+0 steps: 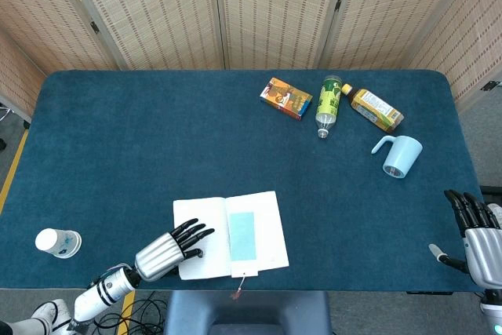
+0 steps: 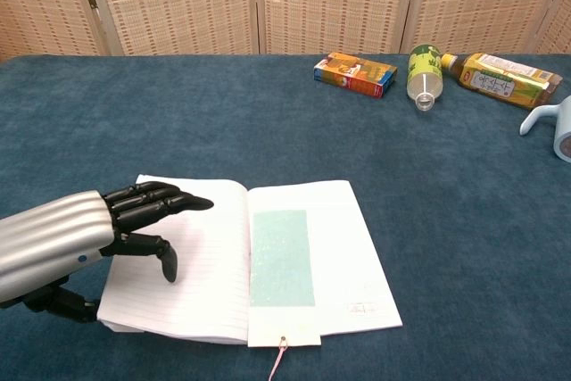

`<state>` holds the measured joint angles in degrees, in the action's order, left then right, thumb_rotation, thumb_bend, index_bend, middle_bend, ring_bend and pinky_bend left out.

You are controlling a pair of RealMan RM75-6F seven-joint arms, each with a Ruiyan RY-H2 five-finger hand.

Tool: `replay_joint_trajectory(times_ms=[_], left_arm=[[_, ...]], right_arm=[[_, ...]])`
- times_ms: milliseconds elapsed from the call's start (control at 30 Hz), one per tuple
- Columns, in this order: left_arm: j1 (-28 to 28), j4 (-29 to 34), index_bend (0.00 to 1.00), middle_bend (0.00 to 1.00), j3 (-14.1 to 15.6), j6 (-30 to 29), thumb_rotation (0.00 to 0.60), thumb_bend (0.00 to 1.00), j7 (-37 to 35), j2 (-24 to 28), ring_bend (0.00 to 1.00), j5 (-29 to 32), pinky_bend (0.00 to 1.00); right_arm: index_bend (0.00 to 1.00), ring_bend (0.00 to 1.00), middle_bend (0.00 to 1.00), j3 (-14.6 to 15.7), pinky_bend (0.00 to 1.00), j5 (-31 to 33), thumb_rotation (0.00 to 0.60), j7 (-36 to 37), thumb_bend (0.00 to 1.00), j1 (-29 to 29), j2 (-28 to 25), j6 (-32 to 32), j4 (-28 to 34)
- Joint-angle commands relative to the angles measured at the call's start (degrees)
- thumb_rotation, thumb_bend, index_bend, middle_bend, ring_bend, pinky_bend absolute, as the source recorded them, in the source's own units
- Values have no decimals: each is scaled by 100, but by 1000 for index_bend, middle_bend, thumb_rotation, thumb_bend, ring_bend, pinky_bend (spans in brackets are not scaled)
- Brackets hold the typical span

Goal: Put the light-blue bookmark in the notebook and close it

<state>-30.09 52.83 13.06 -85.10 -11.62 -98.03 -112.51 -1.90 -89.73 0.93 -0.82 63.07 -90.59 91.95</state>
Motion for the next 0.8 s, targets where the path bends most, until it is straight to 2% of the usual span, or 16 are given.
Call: replay_joint_trajectory(times_ms=[33,367,600,800], left_arm=[[-35,51,469,67,-17,-24,600,508,-44,-4,0,-10,86],[-485,632,505,73,-140,73,600,532,323,325,0,-264,86],[-1082,1478,500,73,-363,480,600,532,899,757,0,-519,86],[-1515,2077,468,73,-554,938,600,532,1377,929,0,-668,86]], right_arm=[[0,94,110,-4,169,1,600,5,70,2,0,2,-5],[0,94,110,-19,169,10,600,56,71,-2,5,-10,-49],[0,94,110,-19,169,27,600,123,70,-34,23,-46,-108],[0,94,109,-19,168,40,600,192,70,-72,33,-92,-165]])
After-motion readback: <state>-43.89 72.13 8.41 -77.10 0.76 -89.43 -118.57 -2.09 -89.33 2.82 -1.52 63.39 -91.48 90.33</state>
